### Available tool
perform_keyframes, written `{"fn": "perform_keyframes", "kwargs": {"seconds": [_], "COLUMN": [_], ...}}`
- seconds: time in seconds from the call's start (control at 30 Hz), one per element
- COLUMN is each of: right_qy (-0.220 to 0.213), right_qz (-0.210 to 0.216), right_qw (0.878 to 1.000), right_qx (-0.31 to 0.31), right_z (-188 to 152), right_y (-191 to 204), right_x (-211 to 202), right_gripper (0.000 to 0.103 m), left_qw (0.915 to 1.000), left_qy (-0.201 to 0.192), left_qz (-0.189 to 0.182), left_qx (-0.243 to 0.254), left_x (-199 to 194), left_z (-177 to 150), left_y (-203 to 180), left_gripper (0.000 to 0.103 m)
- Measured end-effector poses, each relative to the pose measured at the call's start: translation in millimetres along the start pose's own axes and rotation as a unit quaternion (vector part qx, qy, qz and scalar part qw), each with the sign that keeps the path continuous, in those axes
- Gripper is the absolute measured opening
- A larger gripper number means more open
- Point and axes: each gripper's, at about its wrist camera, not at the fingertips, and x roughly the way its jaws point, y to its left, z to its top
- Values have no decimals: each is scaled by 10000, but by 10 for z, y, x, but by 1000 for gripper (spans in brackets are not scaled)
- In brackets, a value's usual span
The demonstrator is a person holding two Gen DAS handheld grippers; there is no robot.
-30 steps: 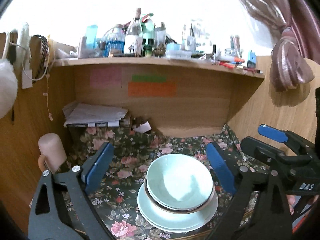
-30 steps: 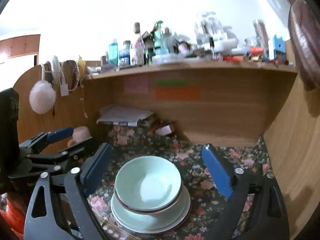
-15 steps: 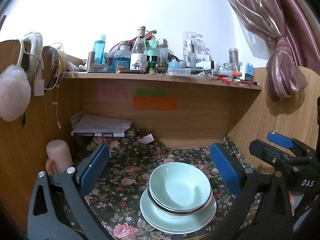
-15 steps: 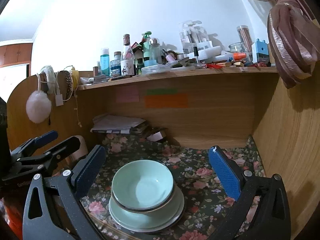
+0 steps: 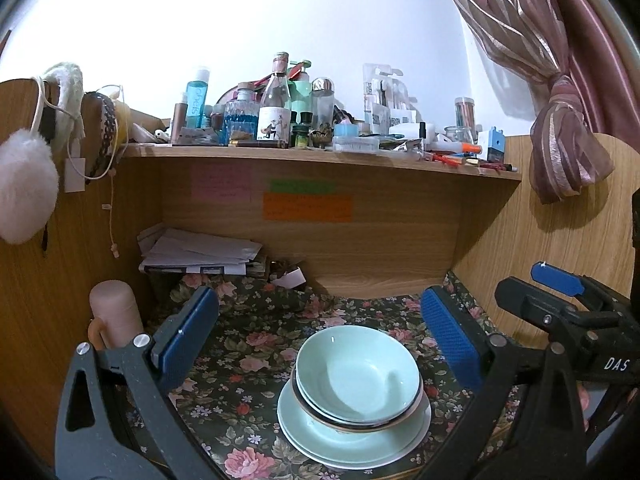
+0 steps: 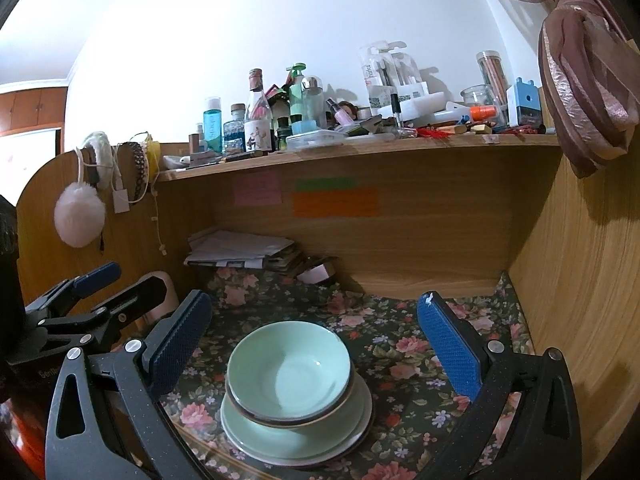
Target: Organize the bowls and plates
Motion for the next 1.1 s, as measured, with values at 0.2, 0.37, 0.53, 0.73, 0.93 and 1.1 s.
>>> {"fn": "perform_keyframes", "kwargs": {"seconds": [0.2,0.37,0.53,0.73,0.93,1.1], "right_qy": [0,7,12,14,7,7], "right_qz": [17,10,2,-14,-22,-38], "right_qw": [10000,10000,10000,10000,10000,9999], "right_qx": [18,38,54,85,88,95], "right_z": [1,-3,-2,-3,0,-3], "right_y": [-24,-24,-30,-27,-30,-27], "right_x": [17,25,33,43,44,47], "right_gripper": [103,103,103,103,103,103], "left_qw": [10000,10000,10000,9999,9999,9996], "left_qy": [24,29,43,91,101,195], "left_qz": [-27,-23,-47,-114,-116,-210], "left_qx": [7,7,5,-4,-5,-38], "left_x": [30,33,46,89,110,148], "left_z": [-7,-7,-10,-5,10,14], "left_y": [-11,-17,-15,-17,-53,-50], "left_gripper": [103,103,103,103,103,103]}}
